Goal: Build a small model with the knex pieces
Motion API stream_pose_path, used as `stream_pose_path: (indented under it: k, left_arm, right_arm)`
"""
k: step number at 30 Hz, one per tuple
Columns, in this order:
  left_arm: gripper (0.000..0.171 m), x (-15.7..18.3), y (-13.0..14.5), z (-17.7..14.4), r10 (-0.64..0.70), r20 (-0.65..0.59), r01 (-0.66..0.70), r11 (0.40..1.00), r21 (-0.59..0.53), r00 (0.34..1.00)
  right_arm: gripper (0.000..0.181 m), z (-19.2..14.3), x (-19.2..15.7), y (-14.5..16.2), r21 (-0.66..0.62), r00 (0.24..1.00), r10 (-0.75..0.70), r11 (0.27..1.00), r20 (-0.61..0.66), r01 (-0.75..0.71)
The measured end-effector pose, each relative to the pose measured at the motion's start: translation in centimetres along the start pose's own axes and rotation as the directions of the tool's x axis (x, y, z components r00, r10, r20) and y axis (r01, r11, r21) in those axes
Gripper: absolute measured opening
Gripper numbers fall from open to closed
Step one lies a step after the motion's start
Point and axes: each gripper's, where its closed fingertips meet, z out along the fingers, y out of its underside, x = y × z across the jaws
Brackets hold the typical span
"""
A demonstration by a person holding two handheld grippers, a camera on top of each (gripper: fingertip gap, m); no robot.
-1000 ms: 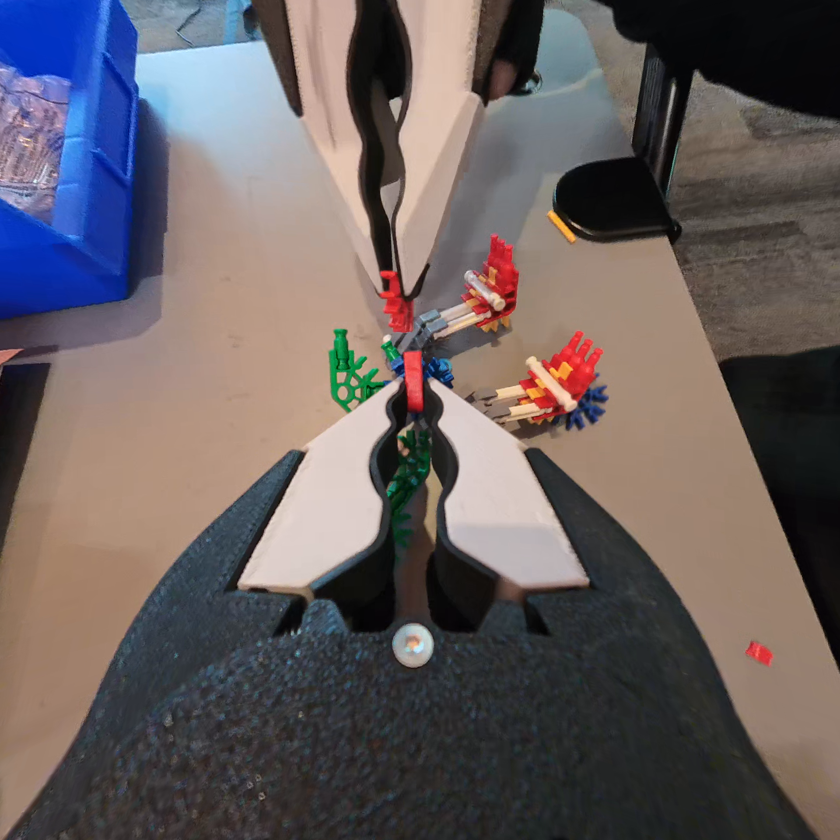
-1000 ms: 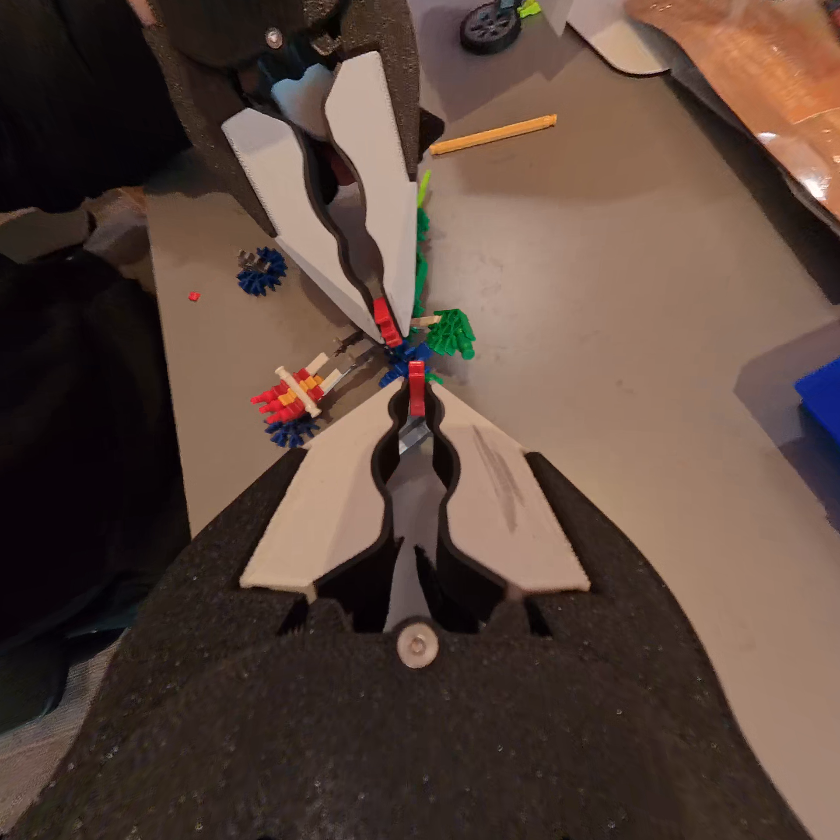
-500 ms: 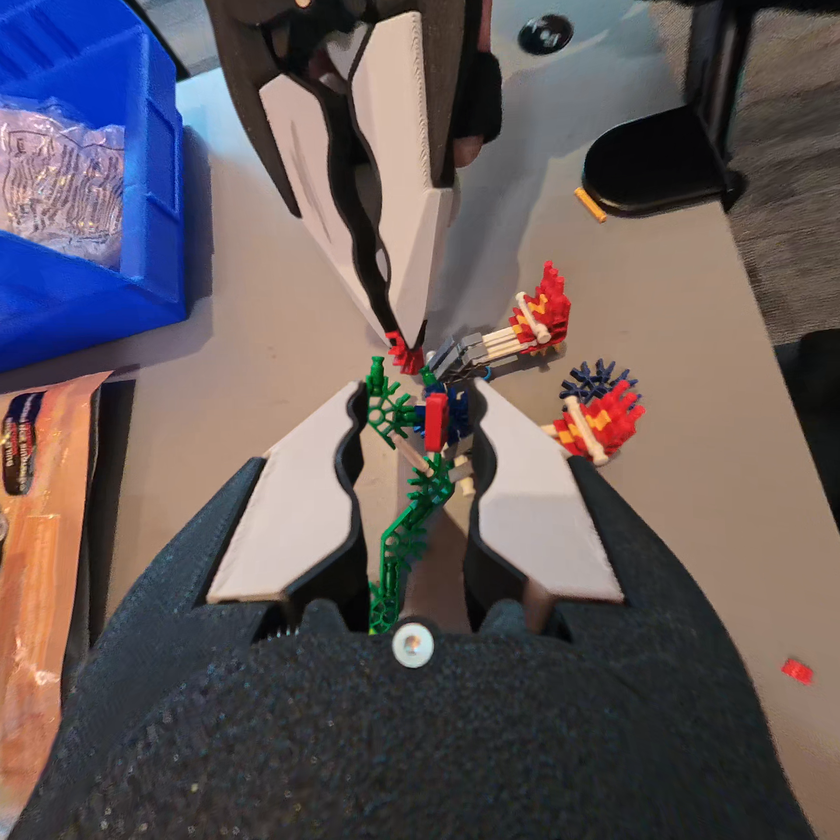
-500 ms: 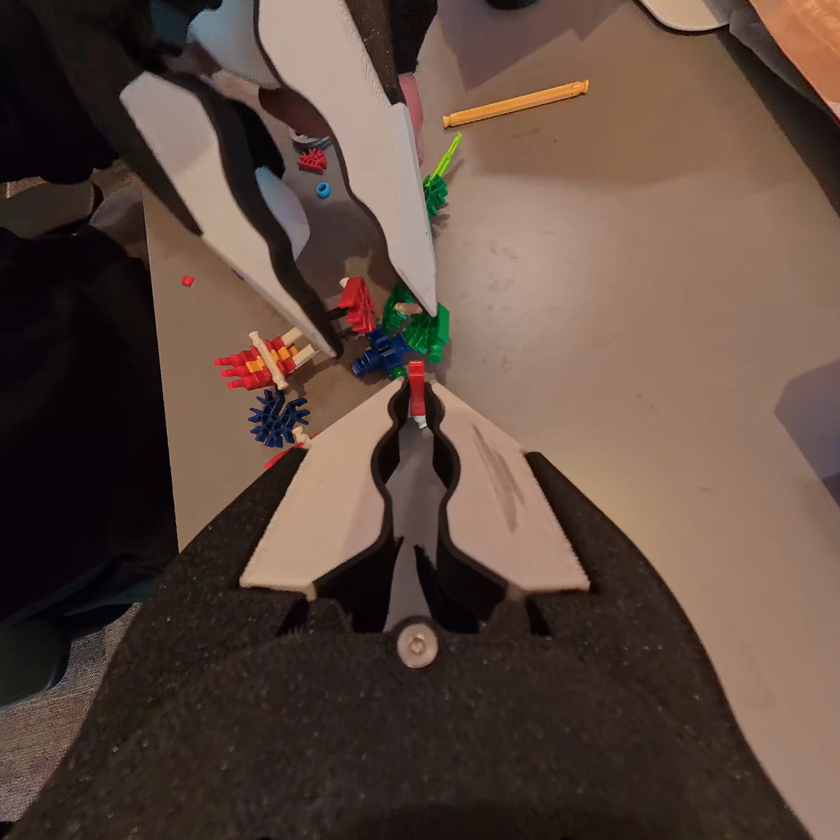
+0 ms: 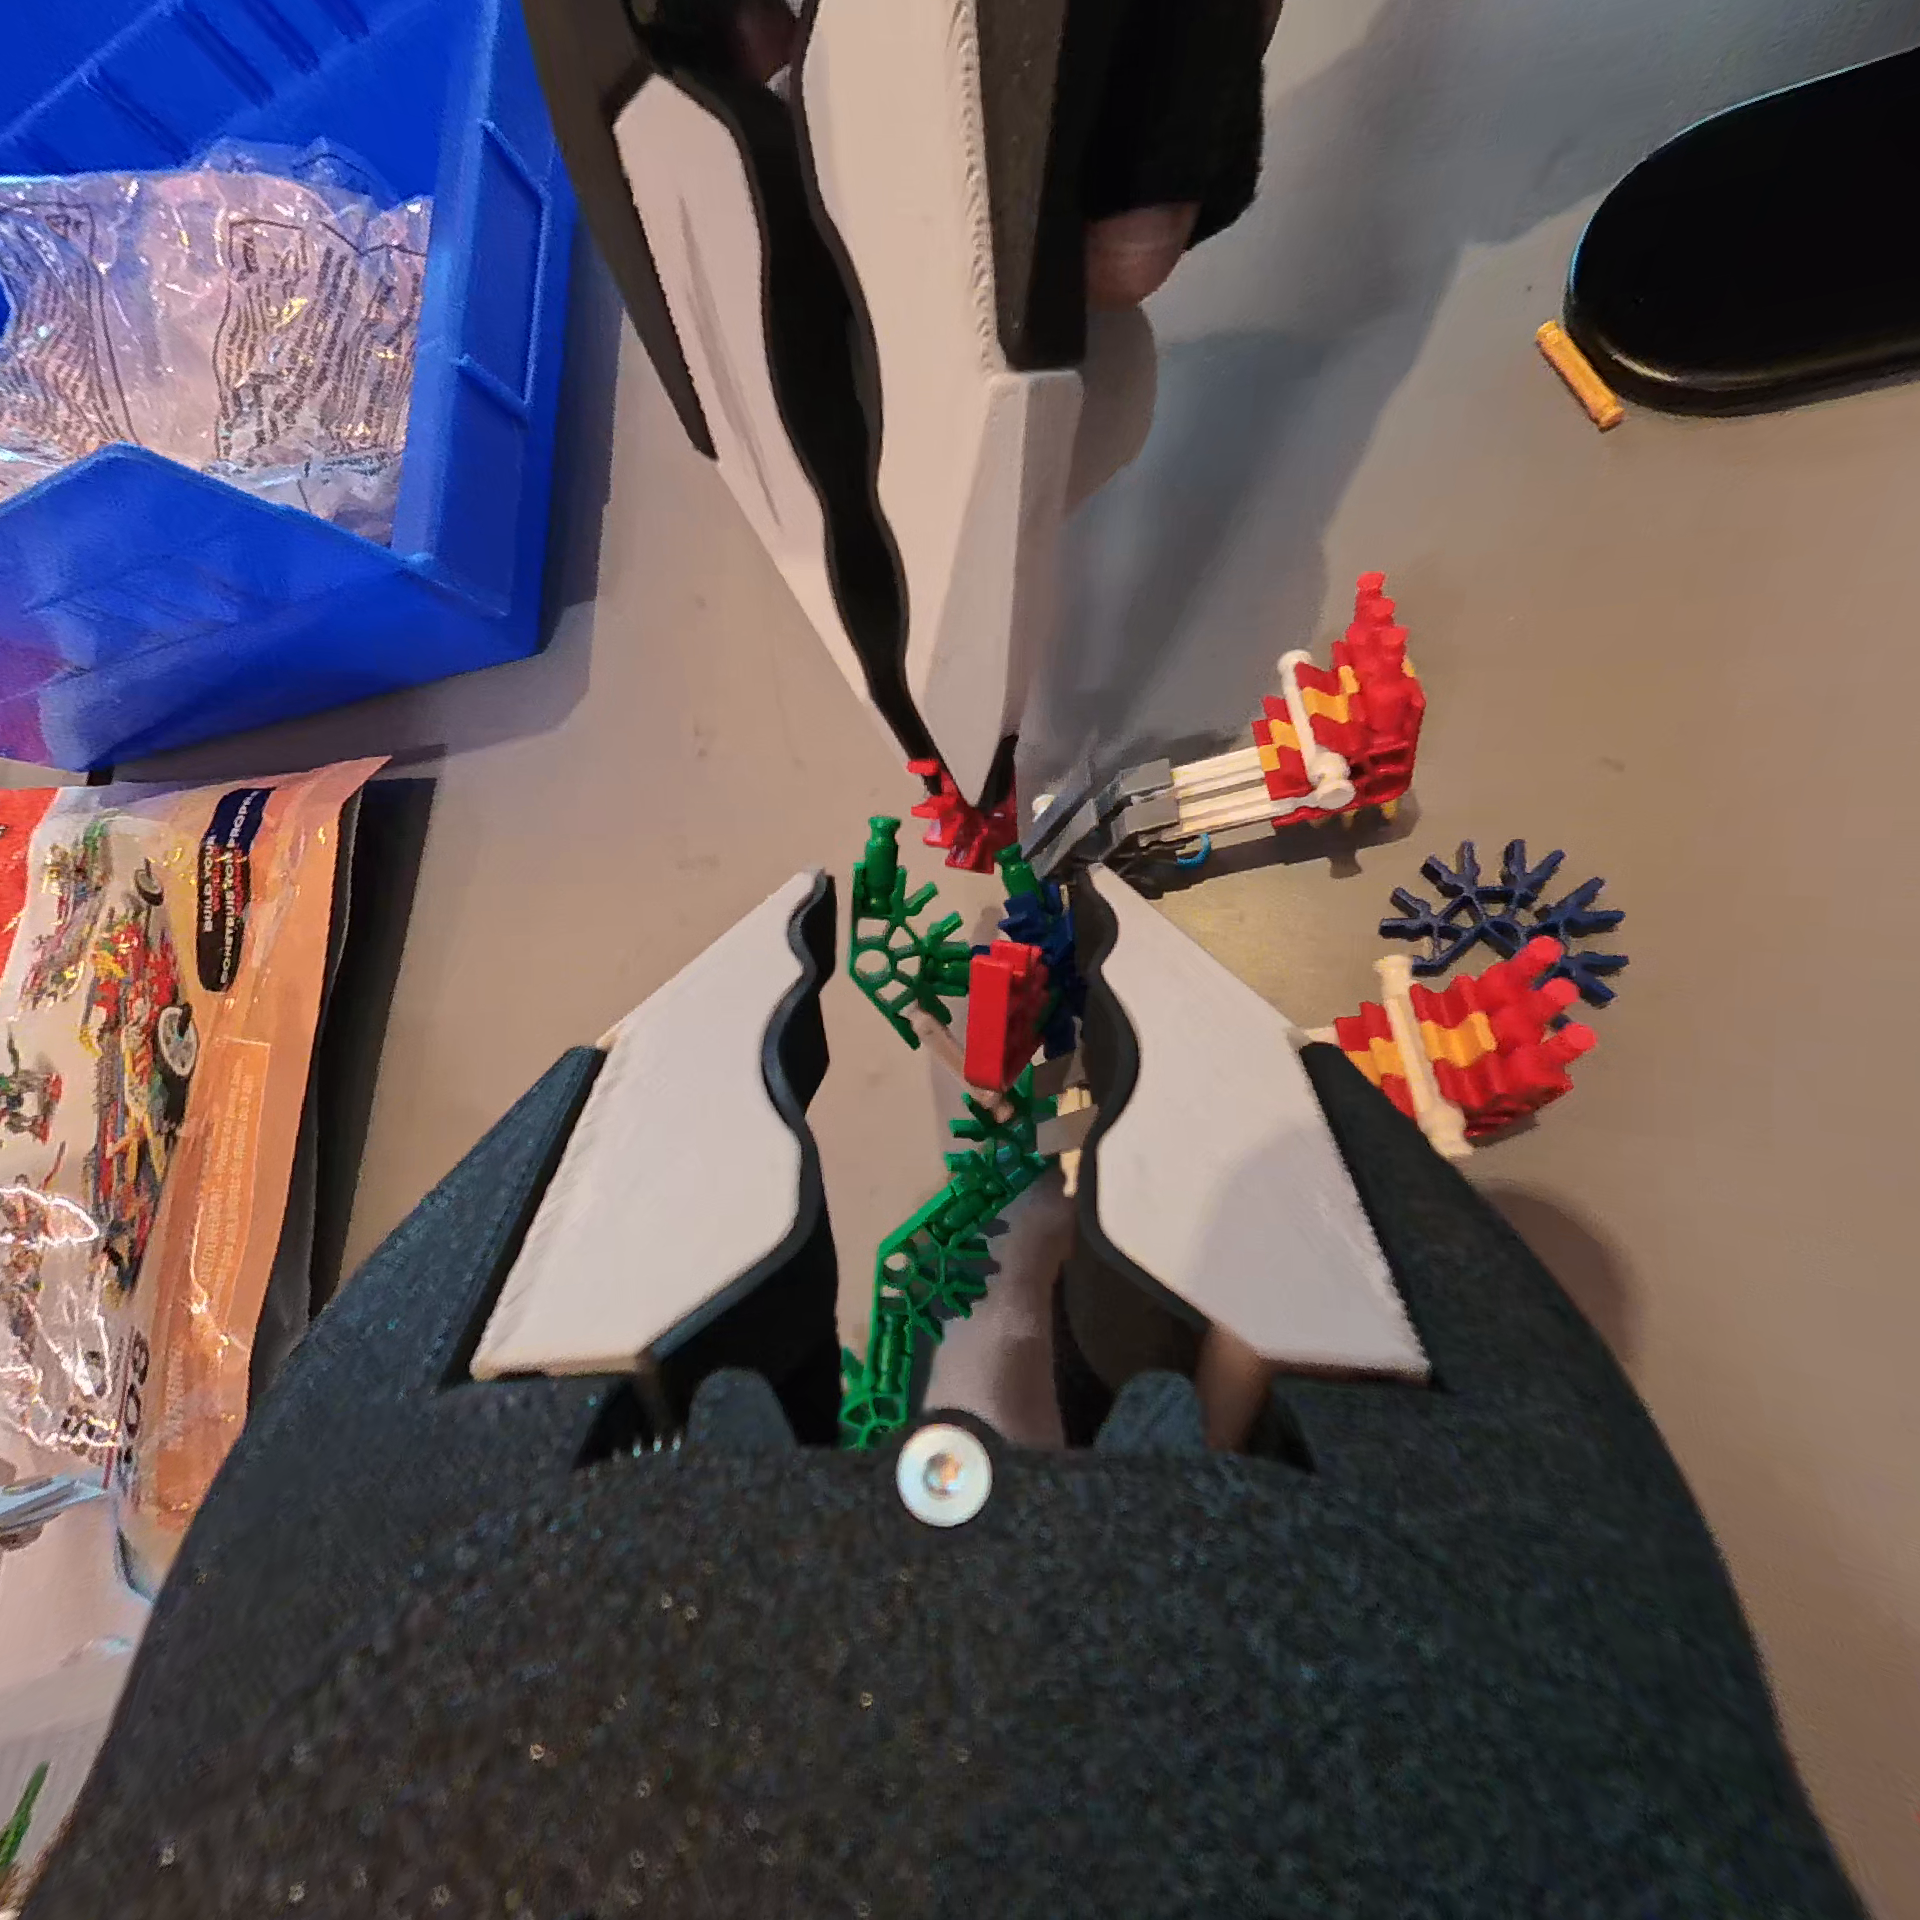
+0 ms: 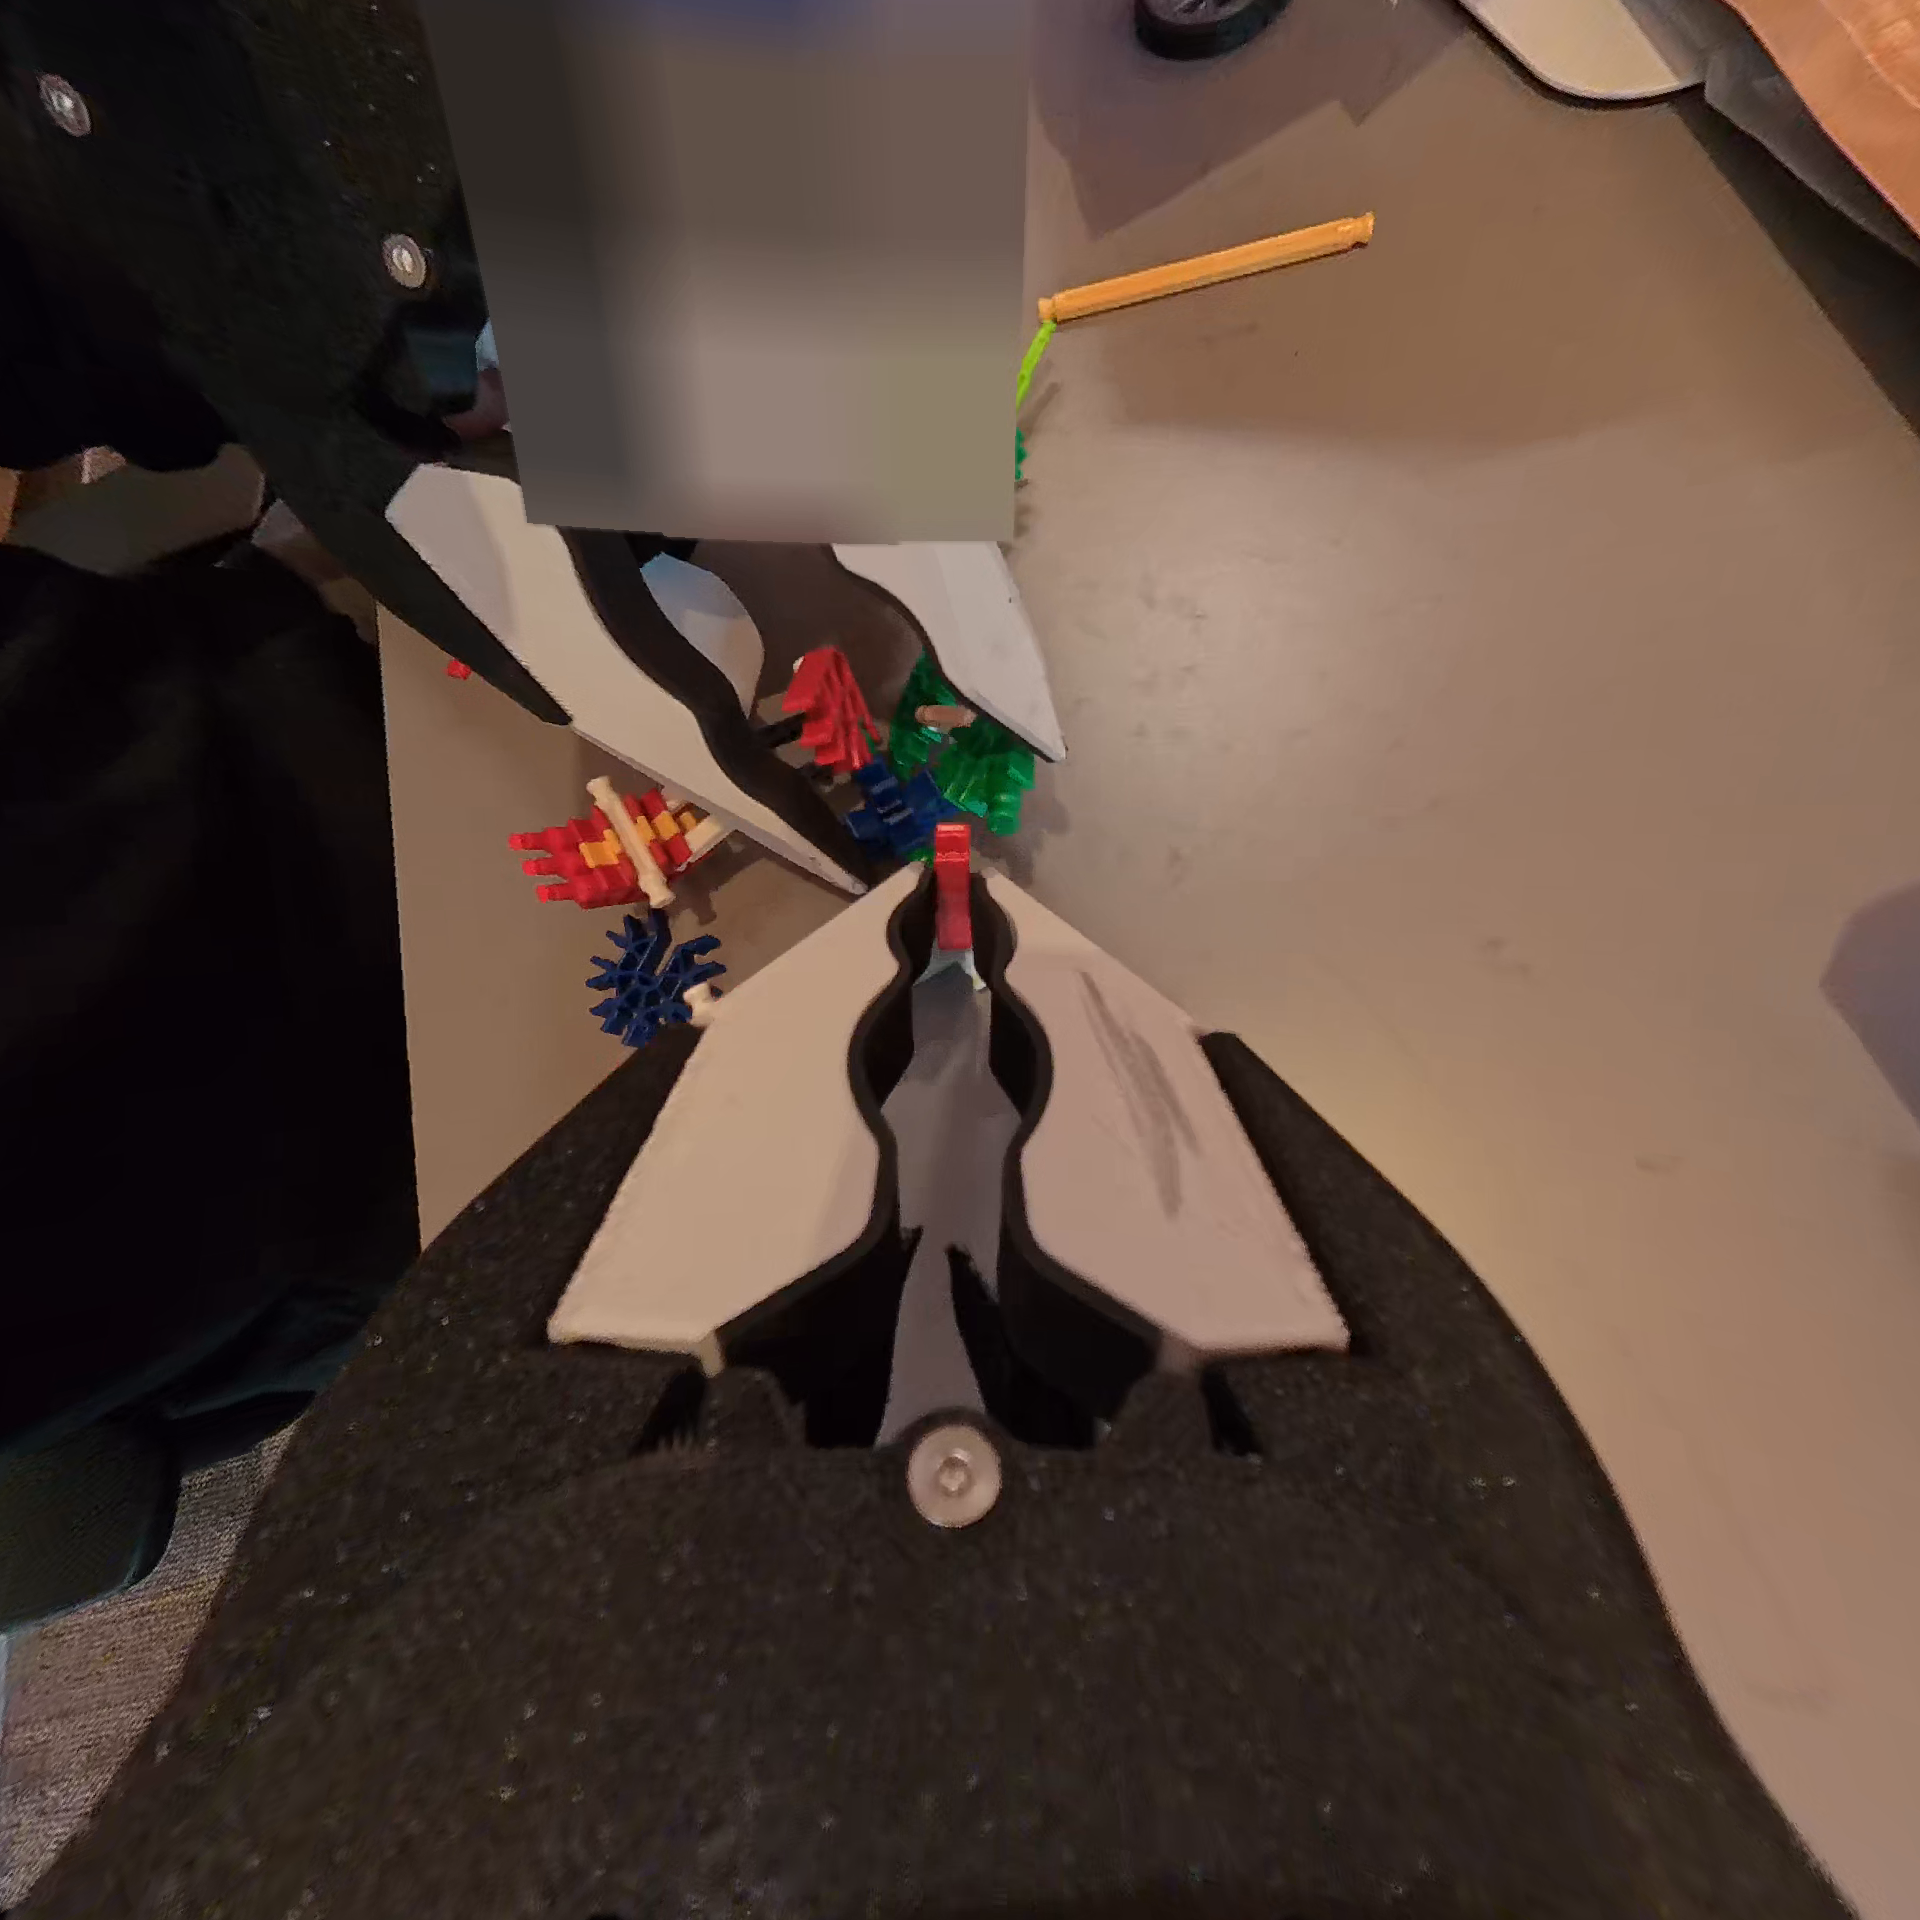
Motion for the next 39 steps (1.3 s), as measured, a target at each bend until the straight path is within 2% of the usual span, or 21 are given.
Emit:
stream_pose_path:
  k: [7,19,32,39]
  left_arm:
    - [0.045,0.2,0.1,0.0,0.000,-0.020,0.000,1.000,0.013,1.000]
    - [0.069,0.6,0.5,-1.2,0.103,-0.044,-0.102,0.994,0.037,0.994]
    - [0.082,0.4,1.1,-2.6,0.180,0.033,-0.181,0.983,0.035,0.983]
    - [0.083,0.6,1.1,-3.1,0.284,0.040,-0.285,0.958,0.029,0.958]
  right_arm:
    - [0.005,0.5,0.1,0.3,-0.016,1.000,-0.016,1.000,-0.009,0.016]
    - [0.005,1.4,-2.3,-0.3,0.006,0.995,-0.053,0.999,0.083,0.053]
    - [0.005,2.5,-3.5,-0.8,0.033,0.992,-0.027,0.999,0.123,0.023]
    - [0.006,2.8,-3.9,-0.9,0.044,0.988,-0.011,0.999,0.151,0.004]
